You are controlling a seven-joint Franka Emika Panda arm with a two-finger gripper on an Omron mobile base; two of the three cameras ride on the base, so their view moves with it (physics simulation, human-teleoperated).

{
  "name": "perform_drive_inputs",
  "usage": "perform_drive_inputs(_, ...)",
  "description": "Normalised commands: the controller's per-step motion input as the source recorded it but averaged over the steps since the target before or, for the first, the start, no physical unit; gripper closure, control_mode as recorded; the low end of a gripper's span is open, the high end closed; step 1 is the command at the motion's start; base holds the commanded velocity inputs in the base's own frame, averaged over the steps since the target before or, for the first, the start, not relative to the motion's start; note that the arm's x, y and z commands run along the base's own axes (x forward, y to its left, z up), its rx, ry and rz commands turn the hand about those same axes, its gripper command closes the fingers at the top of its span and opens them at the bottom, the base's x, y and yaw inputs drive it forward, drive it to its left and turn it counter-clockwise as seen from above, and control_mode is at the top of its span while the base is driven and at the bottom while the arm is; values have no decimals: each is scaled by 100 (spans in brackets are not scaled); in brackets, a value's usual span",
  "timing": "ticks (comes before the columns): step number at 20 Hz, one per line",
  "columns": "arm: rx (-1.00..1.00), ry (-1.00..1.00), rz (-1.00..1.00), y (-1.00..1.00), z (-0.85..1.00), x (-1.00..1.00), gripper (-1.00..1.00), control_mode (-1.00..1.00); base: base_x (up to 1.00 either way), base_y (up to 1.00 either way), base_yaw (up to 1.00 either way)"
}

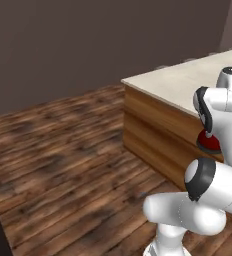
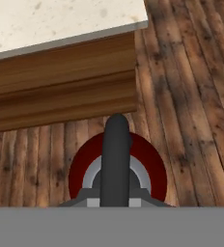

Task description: The kettle is done boiling. Turn off the stove, then wait for 300 timesteps before moving the kettle to the dining table.

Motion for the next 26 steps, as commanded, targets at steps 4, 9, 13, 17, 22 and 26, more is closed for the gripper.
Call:
perform_drive_inputs(4, 0, 0, 0, 0, 0, 0, 100, 100, 82, 83, -38)
perform_drive_inputs(9, 0, 0, 0, 0, 0, 0, 100, 100, 82, 82, -38)
perform_drive_inputs(13, 0, 0, 0, 0, 0, 0, 100, 100, 75, 86, -38)
perform_drive_inputs(17, 0, 0, 0, 0, 0, 0, 100, 100, 68, 89, -37)
perform_drive_inputs(22, 0, 0, 0, 0, 0, 0, 100, 100, 66, 91, -37)
perform_drive_inputs(26, 0, 0, 0, 0, 0, 0, 100, 100, 66, 92, -37)
